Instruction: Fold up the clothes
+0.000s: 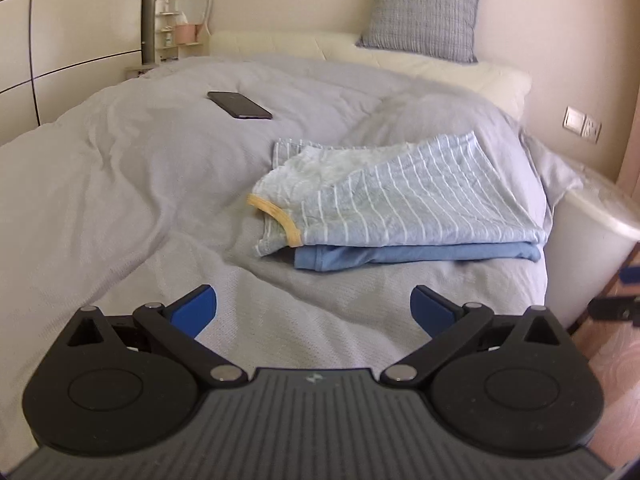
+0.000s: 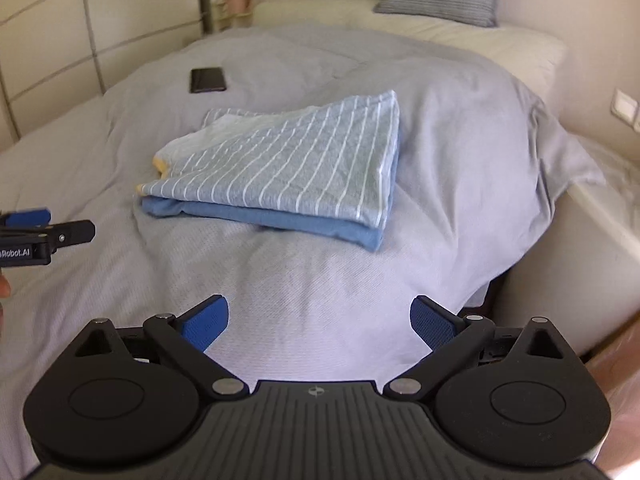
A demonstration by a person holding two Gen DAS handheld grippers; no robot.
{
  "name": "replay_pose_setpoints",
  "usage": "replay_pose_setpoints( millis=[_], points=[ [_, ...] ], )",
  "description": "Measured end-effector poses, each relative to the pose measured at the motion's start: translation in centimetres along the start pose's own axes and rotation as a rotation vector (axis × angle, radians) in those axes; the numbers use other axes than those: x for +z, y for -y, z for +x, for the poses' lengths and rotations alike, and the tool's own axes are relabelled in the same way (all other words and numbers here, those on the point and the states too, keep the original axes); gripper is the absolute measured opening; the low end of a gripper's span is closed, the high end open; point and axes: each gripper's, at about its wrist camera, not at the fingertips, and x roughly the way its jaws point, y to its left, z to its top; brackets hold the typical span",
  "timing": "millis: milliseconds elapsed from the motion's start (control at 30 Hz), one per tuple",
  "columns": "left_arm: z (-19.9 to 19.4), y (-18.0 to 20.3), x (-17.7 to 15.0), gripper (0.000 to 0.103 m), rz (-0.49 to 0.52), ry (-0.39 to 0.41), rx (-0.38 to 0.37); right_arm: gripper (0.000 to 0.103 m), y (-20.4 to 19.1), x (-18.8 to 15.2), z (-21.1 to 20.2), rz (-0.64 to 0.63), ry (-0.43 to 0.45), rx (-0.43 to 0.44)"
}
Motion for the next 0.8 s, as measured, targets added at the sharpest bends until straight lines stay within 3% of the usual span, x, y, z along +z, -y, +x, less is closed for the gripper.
replay_pose_setpoints(
  millis=[200,433,633,800],
  points=[
    [1.0,-1.9,-3.1,0.102,-0.028,0.060,-0.034,0.100,-1.8,-1.5,3.1,0.017,0.089,0.031],
    [0.8,-1.4,-4.5,0.102,0.017,0.077,0.002,0.100,-4.8,-1.9,4.9,-0.023,0.172,0.012],
    [-2.1,0.0,-4.1,0.102,-0.011,0.069,0.038,0.100,-4.3,-2.4,2.7,0.017,0.166,-0.016],
    [-5.6,2.1,-3.8,0.102,-0.023,0.049,0.068,0.101,-3.7,-2.9,-1.3,0.062,0.172,0.009]
  ],
)
